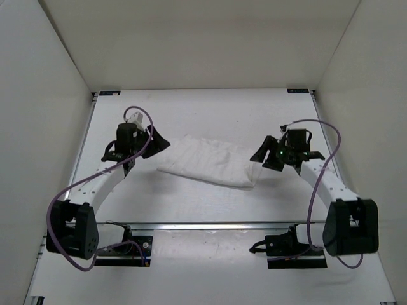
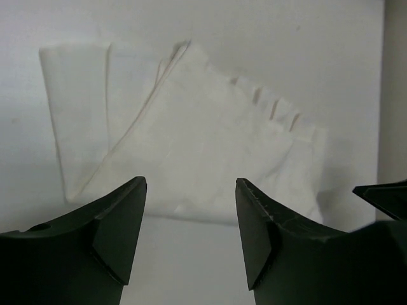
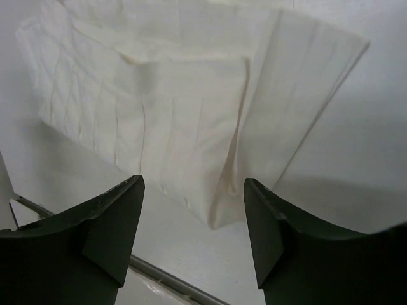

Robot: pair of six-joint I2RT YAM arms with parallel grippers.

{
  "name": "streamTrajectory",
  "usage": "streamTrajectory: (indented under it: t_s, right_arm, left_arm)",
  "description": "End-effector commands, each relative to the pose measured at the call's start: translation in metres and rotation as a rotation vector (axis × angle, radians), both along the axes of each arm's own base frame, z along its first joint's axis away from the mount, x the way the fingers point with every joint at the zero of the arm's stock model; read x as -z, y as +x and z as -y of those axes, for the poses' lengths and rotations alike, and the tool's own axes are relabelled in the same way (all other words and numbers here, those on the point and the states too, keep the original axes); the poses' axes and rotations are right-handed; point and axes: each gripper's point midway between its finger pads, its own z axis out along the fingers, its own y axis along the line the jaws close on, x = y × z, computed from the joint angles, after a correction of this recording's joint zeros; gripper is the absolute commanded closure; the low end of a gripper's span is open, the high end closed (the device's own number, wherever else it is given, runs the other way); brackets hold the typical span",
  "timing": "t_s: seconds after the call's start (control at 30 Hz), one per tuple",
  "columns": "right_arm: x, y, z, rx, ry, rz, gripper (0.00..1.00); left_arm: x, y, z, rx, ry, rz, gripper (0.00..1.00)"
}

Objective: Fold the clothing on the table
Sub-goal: Fold the skirt

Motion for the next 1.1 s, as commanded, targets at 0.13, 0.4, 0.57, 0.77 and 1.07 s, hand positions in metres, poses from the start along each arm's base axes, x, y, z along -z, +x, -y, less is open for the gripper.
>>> streamTrajectory:
  t_s: [0.13, 0.4, 0.57, 0.77, 1.07]
  right_arm:
    - [0.008, -0.069, -0.014, 0.054, 0.157, 0.008, 0.39]
    - [0.051, -0.104, -0.036, 0.032, 0.253, -0.102, 0.34]
    - [0.06, -0.099, -0.036, 0.064, 0.28, -0.088, 0.31]
    - [0.076, -0.087, -0.034, 0.106, 0.281, -0.102, 0.34]
    - [0.084, -0.056, -0.01, 0.224, 0.249, -0.097, 1.0]
  left_arm:
    - [0.075, -0.057, -0.017, -0.028, 0.137, -0.155, 0.31]
    - [0.13, -0.074, -0.023, -0.03, 0.227, -0.289, 0.3]
    - [0.137, -0.068, -0.019, -0.053, 0.234, -0.281, 0.31]
    - [0.143, -0.056, -0.01, -0.045, 0.232, -0.286, 0.47]
    - [0.155, -0.064, -0.004, -0.009, 0.228, -0.311, 1.0]
